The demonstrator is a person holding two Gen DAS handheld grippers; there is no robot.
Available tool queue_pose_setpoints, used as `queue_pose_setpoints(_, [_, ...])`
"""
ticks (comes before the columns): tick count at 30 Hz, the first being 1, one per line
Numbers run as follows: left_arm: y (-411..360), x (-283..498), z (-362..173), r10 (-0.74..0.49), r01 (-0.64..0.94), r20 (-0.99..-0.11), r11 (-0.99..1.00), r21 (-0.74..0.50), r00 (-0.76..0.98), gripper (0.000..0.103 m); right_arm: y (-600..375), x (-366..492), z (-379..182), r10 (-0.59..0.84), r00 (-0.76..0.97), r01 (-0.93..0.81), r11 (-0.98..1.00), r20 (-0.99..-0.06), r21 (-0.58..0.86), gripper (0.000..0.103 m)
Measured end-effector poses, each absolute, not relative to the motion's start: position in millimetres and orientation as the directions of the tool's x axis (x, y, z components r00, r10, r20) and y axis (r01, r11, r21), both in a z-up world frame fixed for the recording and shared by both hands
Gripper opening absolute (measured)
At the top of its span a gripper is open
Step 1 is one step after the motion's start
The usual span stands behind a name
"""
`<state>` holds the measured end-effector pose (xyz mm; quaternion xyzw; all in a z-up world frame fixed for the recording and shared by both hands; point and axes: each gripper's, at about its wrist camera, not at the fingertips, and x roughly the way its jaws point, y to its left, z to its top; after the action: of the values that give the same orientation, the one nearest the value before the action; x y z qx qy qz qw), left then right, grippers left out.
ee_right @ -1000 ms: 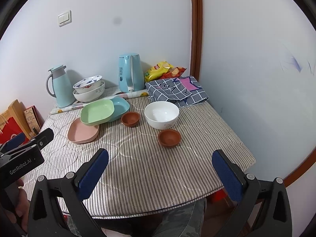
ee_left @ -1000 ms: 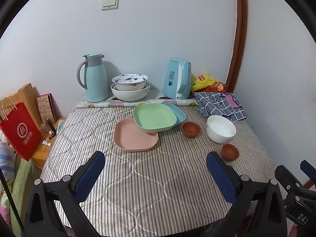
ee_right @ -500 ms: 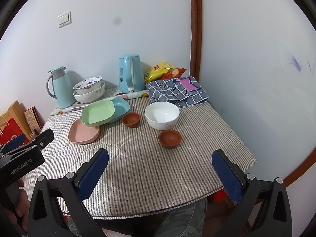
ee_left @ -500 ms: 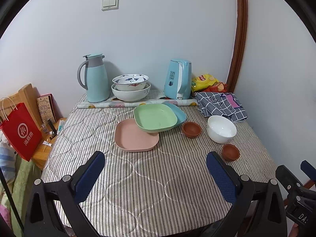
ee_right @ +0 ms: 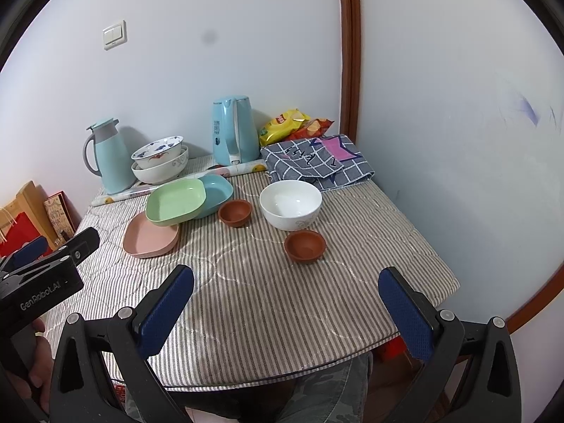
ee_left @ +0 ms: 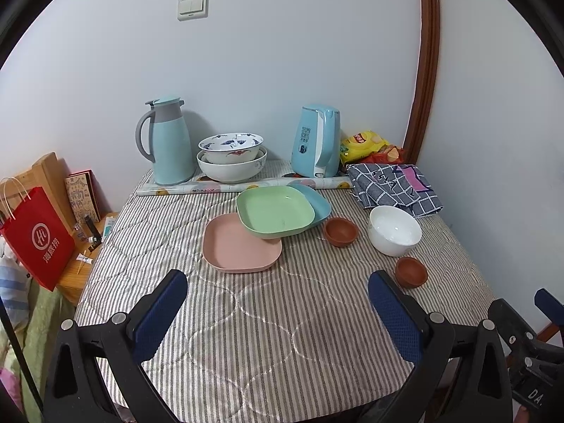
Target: Organize plates and bowls
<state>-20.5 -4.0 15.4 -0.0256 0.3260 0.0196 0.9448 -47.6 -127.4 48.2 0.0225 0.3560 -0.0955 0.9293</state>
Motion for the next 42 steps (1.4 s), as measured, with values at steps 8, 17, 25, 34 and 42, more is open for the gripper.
queue_pose_setpoints(8, [-3,-13,18,0.019,-0.053,-0.622,0.998,-0.037,0.783,0.103,-124,-41,49,-0.154,0.725,0.183,0.983,-0.671,-0.028,0.103])
queue_pose_setpoints(17, [-2,6,20,0.014,-0.049,-0.637,0.998,-0.037,0.771,0.103,-124,-25,48,-0.134,0.718,0.179,0.984,-0.683,-0.006,0.103])
queue_pose_setpoints(25, [-3,23,23,0.011,-0.046,-0.649,0.998,-0.036,0.761,0.103,-125,-10,51,-0.125,0.714,0.186,0.982,-0.688,0.014,0.103])
queue_pose_setpoints(34, [4,53,23,0.012,-0.052,-0.665,0.998,-0.041,0.747,0.103,-124,16,51,-0.161,0.703,0.198,0.98,-0.692,-0.026,0.103])
queue_pose_setpoints(42, [25,90,16,0.037,-0.092,-0.69,0.995,-0.044,0.722,0.103,-117,58,39,-0.102,0.692,0.144,0.99,-0.715,-0.002,0.103])
